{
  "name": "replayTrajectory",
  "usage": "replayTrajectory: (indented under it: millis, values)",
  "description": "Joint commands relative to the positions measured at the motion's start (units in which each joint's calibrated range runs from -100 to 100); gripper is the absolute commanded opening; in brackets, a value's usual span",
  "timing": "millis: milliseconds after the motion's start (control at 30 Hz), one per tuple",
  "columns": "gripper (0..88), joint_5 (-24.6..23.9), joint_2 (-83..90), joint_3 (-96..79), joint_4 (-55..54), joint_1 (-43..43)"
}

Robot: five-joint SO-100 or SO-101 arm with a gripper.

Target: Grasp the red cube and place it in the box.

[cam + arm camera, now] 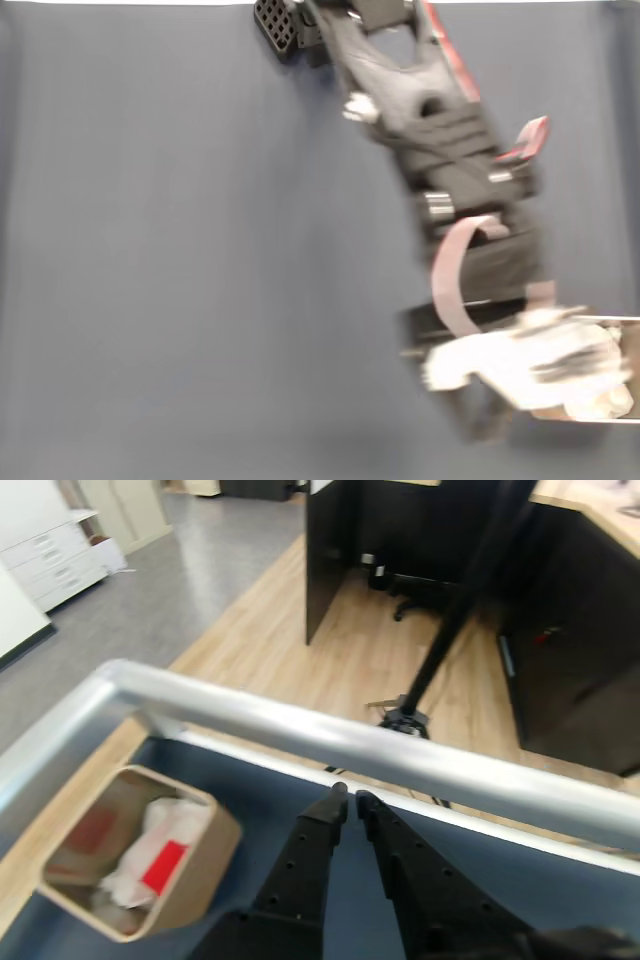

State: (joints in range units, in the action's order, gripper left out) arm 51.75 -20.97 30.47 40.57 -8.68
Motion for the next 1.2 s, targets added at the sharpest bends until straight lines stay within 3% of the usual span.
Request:
replayTrajectory:
  millis: [0, 200, 467, 700, 900, 1167]
  values:
    - [0.0, 0.63, 14.65, -11.58, -5.08, 5.20]
    - [0.0, -0.49, 41.60, -41.78, -6.88, 9.53]
    - [0.0, -1.17, 80.59, -85.85, -7.79, 9.25]
    - [0.0, -1.22, 109.27, -115.96, 0.82, 8.82]
    - [0.0, -1.56, 120.28, -127.00, 15.66, 9.18]
    - [0.0, -3.08, 120.89, -130.29, 31.56, 9.18]
